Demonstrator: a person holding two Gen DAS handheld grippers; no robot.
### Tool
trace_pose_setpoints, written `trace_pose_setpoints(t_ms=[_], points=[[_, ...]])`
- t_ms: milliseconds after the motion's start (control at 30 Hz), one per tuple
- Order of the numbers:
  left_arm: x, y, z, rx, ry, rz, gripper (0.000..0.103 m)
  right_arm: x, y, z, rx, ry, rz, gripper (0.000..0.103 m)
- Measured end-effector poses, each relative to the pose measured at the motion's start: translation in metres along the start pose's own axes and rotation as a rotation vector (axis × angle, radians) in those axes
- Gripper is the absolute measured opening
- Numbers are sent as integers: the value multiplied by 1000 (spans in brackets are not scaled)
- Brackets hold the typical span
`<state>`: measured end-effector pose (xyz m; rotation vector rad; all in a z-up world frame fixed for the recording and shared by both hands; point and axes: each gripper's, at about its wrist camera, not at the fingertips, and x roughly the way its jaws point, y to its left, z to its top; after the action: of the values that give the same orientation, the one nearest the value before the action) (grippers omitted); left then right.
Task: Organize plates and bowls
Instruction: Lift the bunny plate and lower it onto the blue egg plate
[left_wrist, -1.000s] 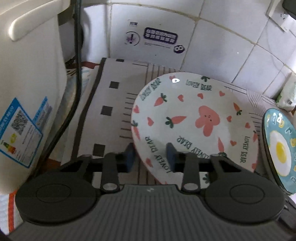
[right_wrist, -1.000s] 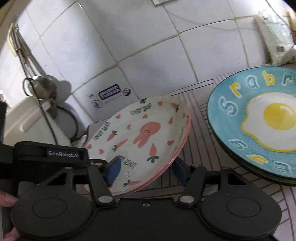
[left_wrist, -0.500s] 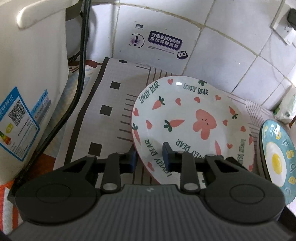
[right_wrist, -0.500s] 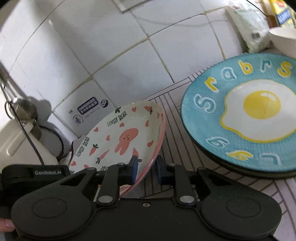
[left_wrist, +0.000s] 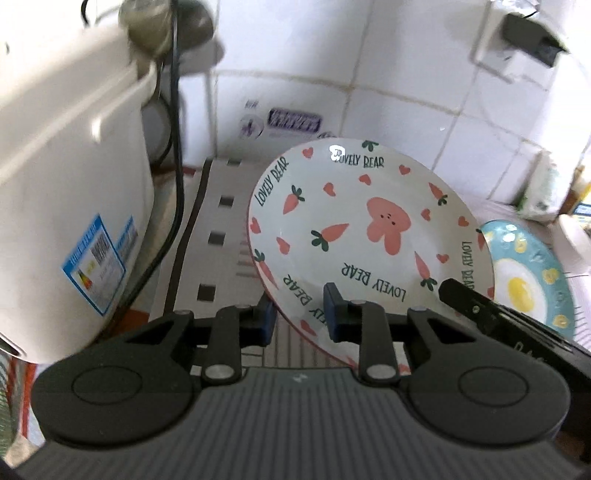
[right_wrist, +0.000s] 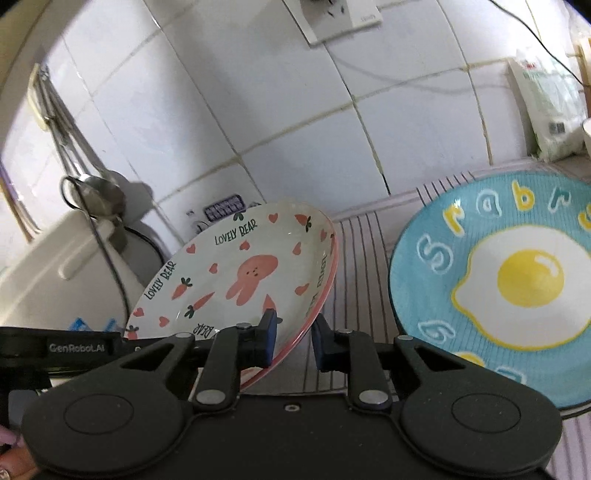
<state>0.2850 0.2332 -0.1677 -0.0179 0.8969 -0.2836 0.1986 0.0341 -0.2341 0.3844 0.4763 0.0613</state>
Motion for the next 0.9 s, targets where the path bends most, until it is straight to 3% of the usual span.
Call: trace_pose_setpoints(t_ms=[200,400,800,900], points=[[-32,-26,15,10,-19,-51,25,-38,-1,23,-29,-43,37,24],[-43,-62,24,31,-3,-130,25,-80,-15,44,-62,-75,0,24],[-7,-127,2,107,103,-245,25,-124,-77,36,-34,-68,-115,25],[8,-138,2,109,170,-258,25,-128,-91,32,-12,-51,-145,25]])
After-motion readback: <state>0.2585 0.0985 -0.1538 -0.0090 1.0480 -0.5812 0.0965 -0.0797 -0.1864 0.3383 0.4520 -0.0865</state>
